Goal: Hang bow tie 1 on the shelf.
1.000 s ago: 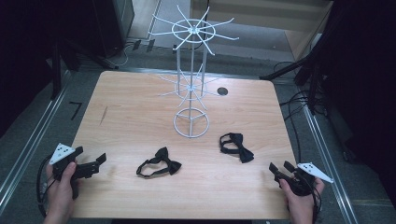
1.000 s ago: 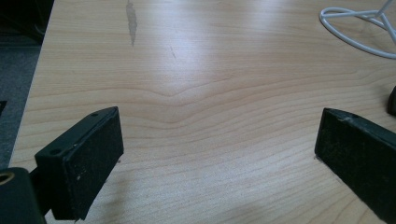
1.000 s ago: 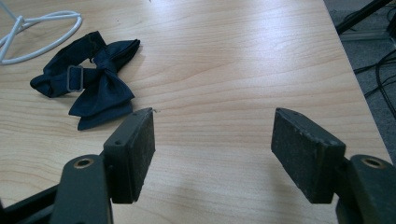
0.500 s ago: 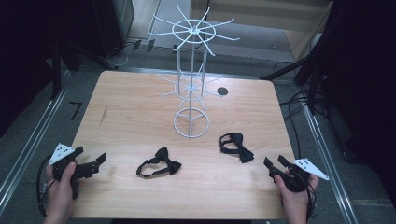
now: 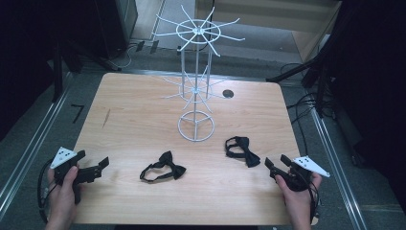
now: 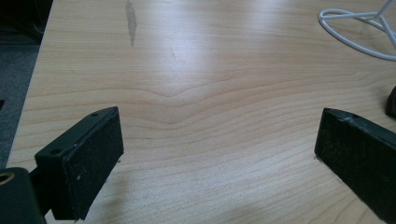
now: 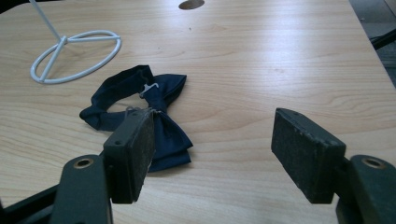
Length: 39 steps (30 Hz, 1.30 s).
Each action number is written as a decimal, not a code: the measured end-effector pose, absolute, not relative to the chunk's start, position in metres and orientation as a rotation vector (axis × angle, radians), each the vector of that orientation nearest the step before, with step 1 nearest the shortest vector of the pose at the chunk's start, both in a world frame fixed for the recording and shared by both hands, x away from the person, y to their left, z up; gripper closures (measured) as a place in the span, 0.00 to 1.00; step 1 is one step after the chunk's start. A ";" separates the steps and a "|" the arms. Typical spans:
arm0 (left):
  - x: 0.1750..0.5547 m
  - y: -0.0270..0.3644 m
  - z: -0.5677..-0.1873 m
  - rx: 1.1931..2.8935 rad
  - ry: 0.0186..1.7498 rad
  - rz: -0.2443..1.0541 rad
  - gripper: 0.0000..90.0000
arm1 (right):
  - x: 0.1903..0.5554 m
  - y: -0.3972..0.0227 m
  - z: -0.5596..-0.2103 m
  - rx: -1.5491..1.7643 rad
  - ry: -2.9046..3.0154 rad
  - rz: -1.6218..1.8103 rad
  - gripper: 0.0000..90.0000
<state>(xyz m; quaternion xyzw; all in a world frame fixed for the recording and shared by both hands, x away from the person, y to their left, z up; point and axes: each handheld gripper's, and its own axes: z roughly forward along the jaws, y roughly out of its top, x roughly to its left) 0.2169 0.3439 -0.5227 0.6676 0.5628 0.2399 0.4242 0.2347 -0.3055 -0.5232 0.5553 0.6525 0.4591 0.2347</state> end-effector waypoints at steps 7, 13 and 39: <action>0.217 0.344 -0.523 1.663 1.408 0.601 0.02 | 0.246 -0.294 -0.518 1.508 1.796 1.263 0.35; 0.217 0.344 -0.523 1.660 1.409 0.598 0.02 | 0.258 -0.282 -0.513 1.497 1.792 1.264 0.36; 0.217 0.345 -0.523 1.661 1.409 0.590 0.02 | 0.296 -0.254 -0.519 1.592 1.848 1.243 0.46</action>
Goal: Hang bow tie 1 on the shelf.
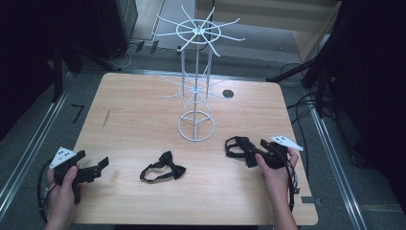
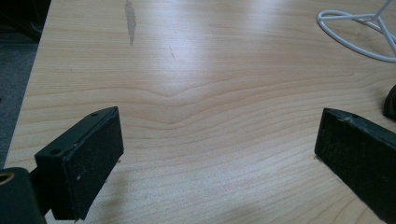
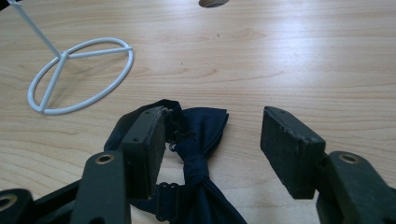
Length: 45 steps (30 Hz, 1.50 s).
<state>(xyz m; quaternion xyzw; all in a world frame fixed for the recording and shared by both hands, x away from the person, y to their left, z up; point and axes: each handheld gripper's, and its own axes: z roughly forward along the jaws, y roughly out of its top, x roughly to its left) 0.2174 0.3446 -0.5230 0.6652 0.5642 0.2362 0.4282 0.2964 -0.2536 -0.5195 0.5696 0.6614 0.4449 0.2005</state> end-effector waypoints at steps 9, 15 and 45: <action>0.217 0.344 -0.523 1.663 1.406 0.590 0.02 | 0.300 -0.246 -0.536 1.646 1.926 1.159 0.54; 0.217 0.345 -0.523 1.662 1.407 0.588 0.02 | 0.298 -0.244 -0.542 1.635 1.967 1.090 0.60; 0.217 0.345 -0.523 1.661 1.405 0.586 0.02 | 0.278 -0.228 -0.520 1.474 1.885 1.261 0.87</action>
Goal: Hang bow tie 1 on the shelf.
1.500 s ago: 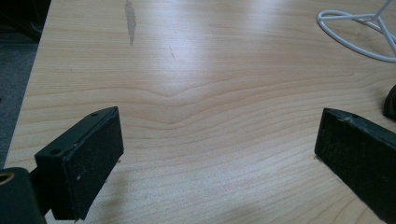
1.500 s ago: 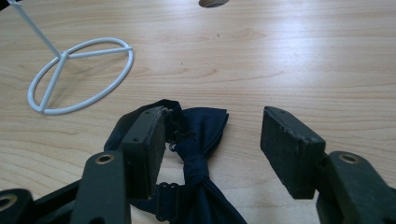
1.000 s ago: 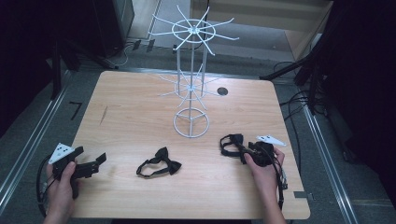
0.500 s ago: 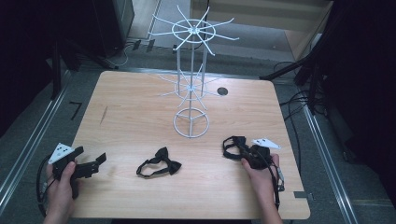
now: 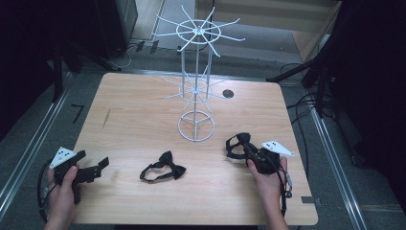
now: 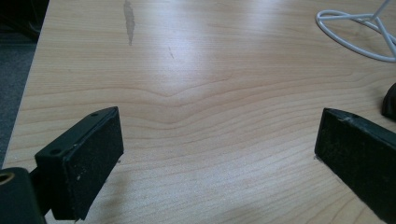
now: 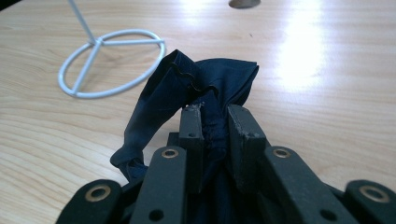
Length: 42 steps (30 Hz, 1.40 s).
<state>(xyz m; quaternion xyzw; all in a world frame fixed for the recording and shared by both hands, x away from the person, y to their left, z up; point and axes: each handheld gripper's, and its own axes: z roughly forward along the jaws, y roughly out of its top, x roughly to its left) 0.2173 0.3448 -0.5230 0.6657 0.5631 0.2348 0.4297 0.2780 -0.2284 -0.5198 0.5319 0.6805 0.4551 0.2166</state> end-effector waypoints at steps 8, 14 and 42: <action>0.218 0.345 -0.523 1.662 1.405 0.582 0.02 | 0.273 -0.219 -0.503 1.399 1.860 1.310 0.87; 0.218 0.345 -0.523 1.666 1.407 0.578 0.02 | 0.274 -0.215 -0.493 1.359 1.840 1.319 0.87; 0.218 0.345 -0.523 1.670 1.404 0.578 0.02 | 0.268 -0.201 -0.468 1.280 1.800 1.401 0.86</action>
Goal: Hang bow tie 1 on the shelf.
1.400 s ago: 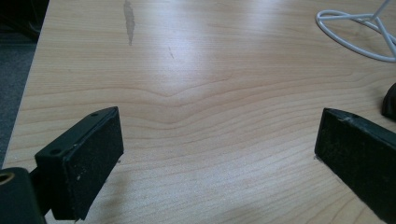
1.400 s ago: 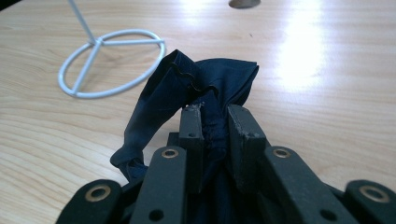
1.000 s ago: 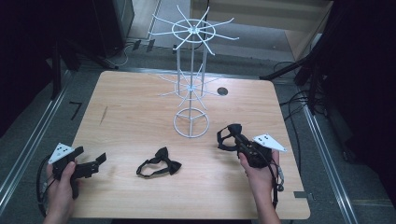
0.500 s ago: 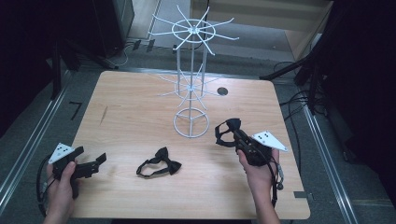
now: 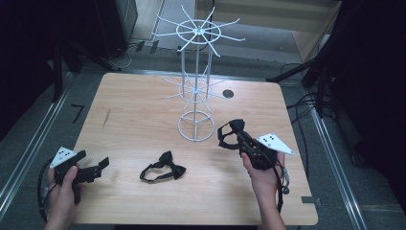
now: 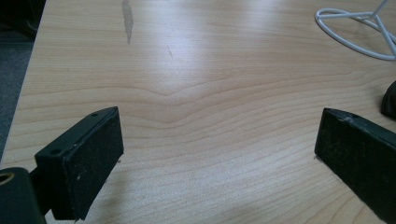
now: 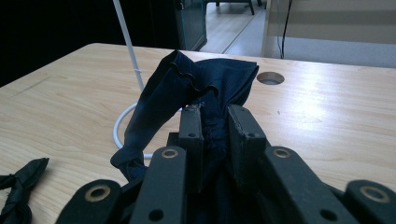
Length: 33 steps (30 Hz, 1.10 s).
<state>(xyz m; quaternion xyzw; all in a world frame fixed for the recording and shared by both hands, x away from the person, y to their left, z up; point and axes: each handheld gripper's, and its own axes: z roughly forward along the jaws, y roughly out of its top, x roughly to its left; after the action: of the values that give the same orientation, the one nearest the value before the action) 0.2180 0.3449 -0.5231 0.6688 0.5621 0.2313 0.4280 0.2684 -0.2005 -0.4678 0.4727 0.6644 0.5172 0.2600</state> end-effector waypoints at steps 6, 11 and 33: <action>0.218 0.345 -0.523 1.671 1.404 0.578 0.02 | 0.266 -0.197 -0.461 1.264 1.799 1.419 0.87; 0.218 0.345 -0.523 1.672 1.403 0.574 0.02 | 0.267 -0.195 -0.454 1.249 1.788 1.432 0.86; 0.218 0.345 -0.523 1.671 1.402 0.575 0.02 | 0.262 -0.188 -0.435 1.206 1.764 1.491 0.87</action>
<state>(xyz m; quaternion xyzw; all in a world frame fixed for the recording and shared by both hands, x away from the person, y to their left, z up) 0.2182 0.3450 -0.5231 0.6693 0.5617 0.2303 0.4284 0.2620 -0.1881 -0.4353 0.4462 0.6528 0.5519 0.2649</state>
